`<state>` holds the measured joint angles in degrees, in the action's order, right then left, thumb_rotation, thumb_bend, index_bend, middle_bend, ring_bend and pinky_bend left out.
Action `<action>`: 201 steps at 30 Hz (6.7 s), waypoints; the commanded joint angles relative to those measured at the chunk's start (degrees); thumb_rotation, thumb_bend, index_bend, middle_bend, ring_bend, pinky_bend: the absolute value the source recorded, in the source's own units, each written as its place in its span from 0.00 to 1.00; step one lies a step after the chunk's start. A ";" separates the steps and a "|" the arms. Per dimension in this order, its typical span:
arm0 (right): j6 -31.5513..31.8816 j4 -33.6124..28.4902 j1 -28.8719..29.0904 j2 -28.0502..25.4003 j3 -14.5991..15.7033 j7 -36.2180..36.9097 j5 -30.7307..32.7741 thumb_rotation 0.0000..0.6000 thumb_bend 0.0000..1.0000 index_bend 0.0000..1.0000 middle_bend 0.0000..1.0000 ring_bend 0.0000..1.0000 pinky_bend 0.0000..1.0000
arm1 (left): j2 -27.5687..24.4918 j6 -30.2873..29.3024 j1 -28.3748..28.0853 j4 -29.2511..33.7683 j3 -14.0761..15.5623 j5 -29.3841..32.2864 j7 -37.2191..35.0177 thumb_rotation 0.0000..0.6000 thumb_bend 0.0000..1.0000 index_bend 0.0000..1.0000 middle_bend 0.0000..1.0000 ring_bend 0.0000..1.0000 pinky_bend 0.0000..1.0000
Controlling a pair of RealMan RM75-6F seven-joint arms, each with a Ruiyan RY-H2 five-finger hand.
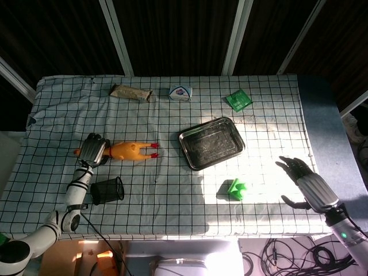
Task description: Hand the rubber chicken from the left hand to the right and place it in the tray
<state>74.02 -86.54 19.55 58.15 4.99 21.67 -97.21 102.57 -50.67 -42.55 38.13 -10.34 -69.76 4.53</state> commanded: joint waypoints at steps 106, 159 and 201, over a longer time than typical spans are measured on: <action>-10.49 0.48 33.05 41.82 -20.65 -42.26 36.70 1.00 0.41 0.98 0.83 0.82 0.92 | -11.51 -10.51 2.34 38.65 -0.30 -7.31 -6.28 1.00 0.83 0.61 0.77 0.54 0.72; -9.96 0.56 31.50 41.78 -20.50 -43.96 35.48 1.00 0.50 1.00 0.89 0.83 0.90 | -11.33 -12.22 3.79 37.93 -1.15 -4.51 -2.71 1.00 0.58 0.32 0.43 0.35 0.48; -14.98 54.14 26.72 54.42 -16.61 -20.69 23.64 1.00 0.35 0.04 0.19 0.12 0.32 | -17.54 -12.43 8.81 29.51 -0.36 -6.32 -19.07 1.00 0.36 0.00 0.00 0.00 0.03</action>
<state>60.13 -32.64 46.22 112.75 -11.57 -0.25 -73.25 85.03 -63.10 -33.74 67.64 -10.70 -76.08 -14.55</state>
